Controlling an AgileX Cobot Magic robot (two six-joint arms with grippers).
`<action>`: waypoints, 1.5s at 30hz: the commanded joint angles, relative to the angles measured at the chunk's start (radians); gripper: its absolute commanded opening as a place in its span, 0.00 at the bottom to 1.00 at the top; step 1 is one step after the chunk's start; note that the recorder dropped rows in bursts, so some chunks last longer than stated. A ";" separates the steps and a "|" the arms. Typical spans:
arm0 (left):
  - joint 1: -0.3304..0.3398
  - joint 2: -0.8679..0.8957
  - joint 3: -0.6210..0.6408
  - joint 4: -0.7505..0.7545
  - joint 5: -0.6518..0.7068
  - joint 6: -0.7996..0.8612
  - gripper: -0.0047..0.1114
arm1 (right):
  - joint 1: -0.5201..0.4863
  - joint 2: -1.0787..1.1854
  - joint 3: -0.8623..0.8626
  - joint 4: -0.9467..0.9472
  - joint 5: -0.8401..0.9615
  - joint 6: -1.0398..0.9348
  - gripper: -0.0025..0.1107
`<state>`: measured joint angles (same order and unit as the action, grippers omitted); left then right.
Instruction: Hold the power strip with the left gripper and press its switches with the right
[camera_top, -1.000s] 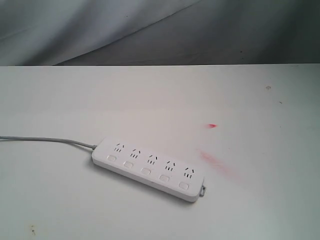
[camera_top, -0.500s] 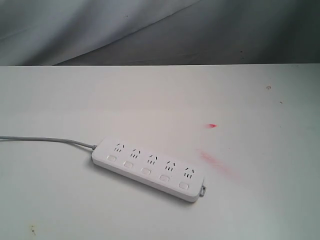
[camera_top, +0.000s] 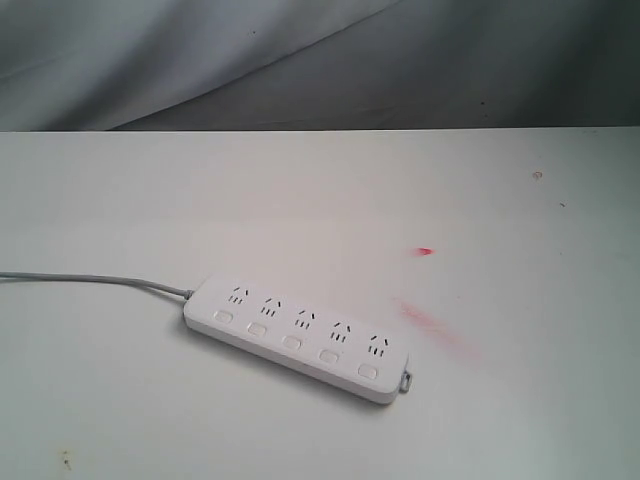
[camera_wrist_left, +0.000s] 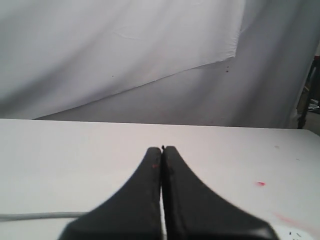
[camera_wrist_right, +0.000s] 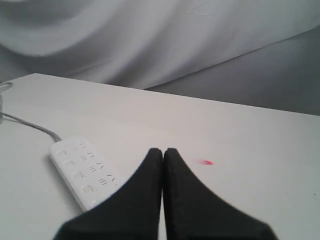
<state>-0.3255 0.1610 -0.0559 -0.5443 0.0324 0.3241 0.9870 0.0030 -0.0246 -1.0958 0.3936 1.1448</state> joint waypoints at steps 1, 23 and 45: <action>-0.004 -0.005 0.056 0.005 -0.079 -0.003 0.04 | -0.002 -0.003 0.025 -0.061 0.039 0.076 0.02; -0.004 -0.005 0.056 0.003 -0.013 0.020 0.04 | 0.000 -0.003 0.025 -0.051 0.161 0.194 0.02; -0.004 -0.005 0.056 0.003 -0.013 0.023 0.04 | -0.273 -0.003 0.025 -0.033 0.017 0.086 0.02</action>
<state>-0.3255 0.1610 -0.0047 -0.5420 0.0205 0.3467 0.7954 0.0030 -0.0053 -1.1334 0.5013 1.3066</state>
